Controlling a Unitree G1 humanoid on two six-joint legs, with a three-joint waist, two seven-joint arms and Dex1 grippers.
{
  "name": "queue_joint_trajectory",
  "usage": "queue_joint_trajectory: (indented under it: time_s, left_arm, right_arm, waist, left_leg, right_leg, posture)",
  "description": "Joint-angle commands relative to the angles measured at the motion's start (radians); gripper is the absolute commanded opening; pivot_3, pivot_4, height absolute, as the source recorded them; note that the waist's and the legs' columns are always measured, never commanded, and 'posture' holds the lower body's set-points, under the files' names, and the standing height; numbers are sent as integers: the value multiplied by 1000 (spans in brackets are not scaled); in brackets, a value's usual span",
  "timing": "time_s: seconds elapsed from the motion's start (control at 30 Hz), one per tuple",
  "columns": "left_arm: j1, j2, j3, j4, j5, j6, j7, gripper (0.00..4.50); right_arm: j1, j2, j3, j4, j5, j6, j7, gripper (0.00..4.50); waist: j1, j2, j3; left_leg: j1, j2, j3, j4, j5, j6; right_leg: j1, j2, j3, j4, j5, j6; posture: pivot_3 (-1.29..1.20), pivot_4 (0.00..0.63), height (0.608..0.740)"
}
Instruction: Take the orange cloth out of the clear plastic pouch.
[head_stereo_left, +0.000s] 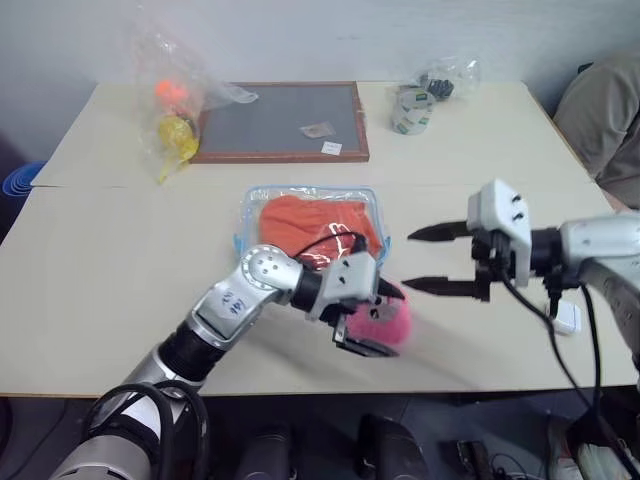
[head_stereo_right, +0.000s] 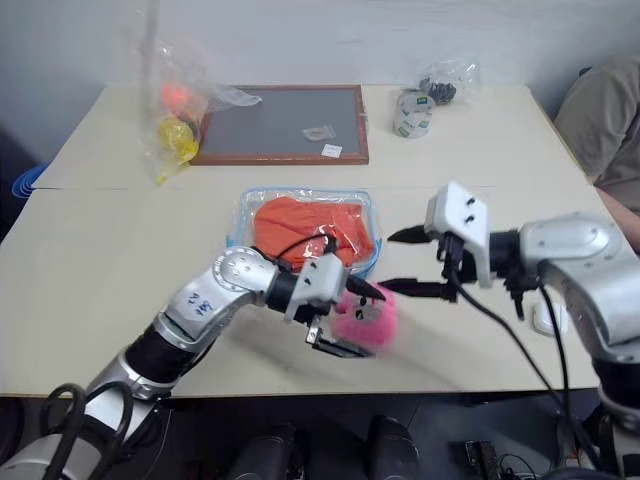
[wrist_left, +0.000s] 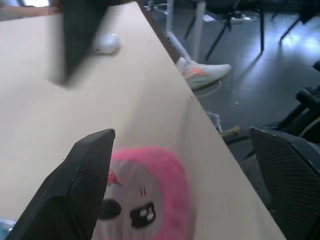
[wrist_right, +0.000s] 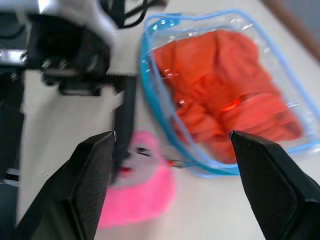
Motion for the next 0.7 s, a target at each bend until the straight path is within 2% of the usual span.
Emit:
queue_joint_trajectory:
  time_s: [0.03,0.17,0.37,0.4,0.47,0.57,0.7]
  left_arm:
    - [16,14,-31,12,62,-60,-35,4500]
    - [51,31,-29,9,103,-87,-38,3681]
    - [98,51,22,-45,103,-24,-10,1812]
    - [107,54,32,-57,101,-12,-2,1497]
    - [121,55,44,-79,100,6,11,909]
    - [145,66,65,-119,99,29,28,0]
    - [194,100,108,-173,97,56,60,0]
  right_arm:
    - [-76,12,152,206,-236,-382,87,3809]
    - [-190,116,278,483,-417,-742,99,3853]
    - [-310,278,331,768,-528,-985,43,3853]
    - [-327,303,329,805,-535,-1006,29,3557]
    - [-347,319,331,858,-552,-1069,25,3282]
    - [-372,321,336,927,-574,-1146,45,2237]
    - [-398,322,330,990,-573,-1203,77,926]
  waist:
    - [-1,0,0]
    - [-6,0,0]
    - [-20,0,0]
    - [-20,0,0]
    - [-21,0,0]
    - [-19,0,0]
    - [-22,1,0]
  left_leg:
    - [0,0,2,0,0,0]
    - [-1,0,7,0,0,0]
    - [-1,5,7,0,0,0]
    - [-1,5,7,0,0,0]
    - [-1,6,7,0,0,0]
    - [-1,5,7,0,0,0]
    - [-1,5,7,0,0,0]
  right_leg:
    - [0,0,0,0,0,0]
    - [-1,0,1,0,0,0]
    - [-2,-1,0,1,0,1]
    - [-2,-1,0,1,0,1]
    - [-2,-1,1,1,0,1]
    - [-2,-1,0,1,0,1]
    - [-2,-1,1,1,0,1]
  posture:
    - [0,150,740]
    - [0,150,740]
    - [0,150,740]
    - [0,150,740]
    - [0,150,740]
    - [0,150,740]
    - [0,150,740]
